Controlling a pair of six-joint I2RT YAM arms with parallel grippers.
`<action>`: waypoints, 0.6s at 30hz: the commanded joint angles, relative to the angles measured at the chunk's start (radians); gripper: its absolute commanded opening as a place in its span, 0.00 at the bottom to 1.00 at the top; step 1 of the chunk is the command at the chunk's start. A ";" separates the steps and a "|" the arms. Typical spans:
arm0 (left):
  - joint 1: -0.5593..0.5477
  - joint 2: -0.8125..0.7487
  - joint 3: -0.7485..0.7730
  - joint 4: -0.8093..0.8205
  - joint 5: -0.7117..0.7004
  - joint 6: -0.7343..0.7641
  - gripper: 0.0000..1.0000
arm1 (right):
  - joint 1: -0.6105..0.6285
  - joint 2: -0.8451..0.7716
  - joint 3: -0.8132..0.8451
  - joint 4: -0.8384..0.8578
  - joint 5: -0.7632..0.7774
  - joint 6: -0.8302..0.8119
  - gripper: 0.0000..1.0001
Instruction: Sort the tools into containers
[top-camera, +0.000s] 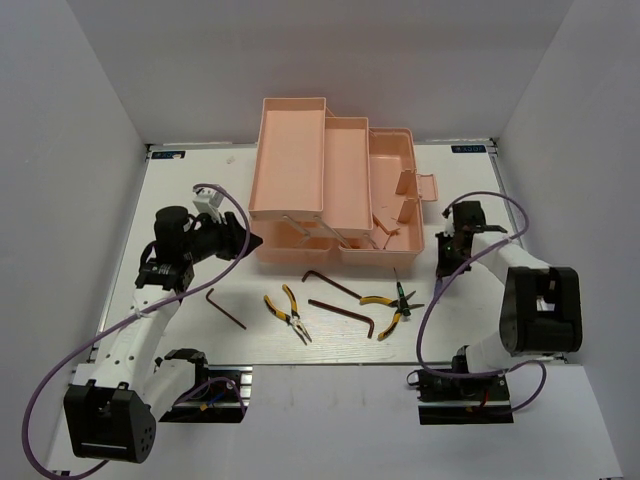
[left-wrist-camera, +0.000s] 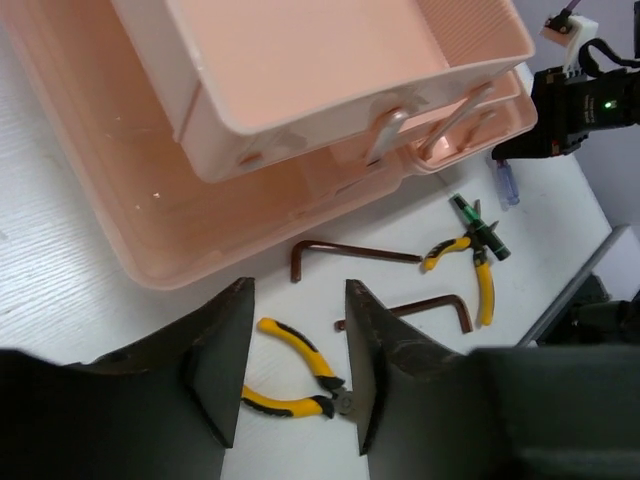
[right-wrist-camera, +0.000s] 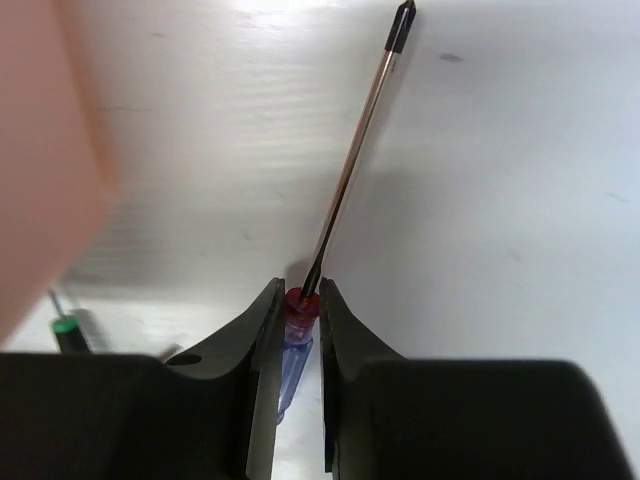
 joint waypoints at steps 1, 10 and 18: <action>-0.004 -0.024 -0.020 0.064 0.085 0.005 0.50 | -0.037 -0.120 0.030 -0.064 0.126 -0.053 0.00; -0.013 -0.024 -0.029 0.106 0.160 -0.015 0.30 | -0.094 -0.373 0.157 -0.159 0.041 -0.238 0.00; -0.023 -0.014 -0.029 0.115 0.171 -0.015 0.45 | 0.004 -0.132 0.457 -0.194 -0.548 -0.170 0.00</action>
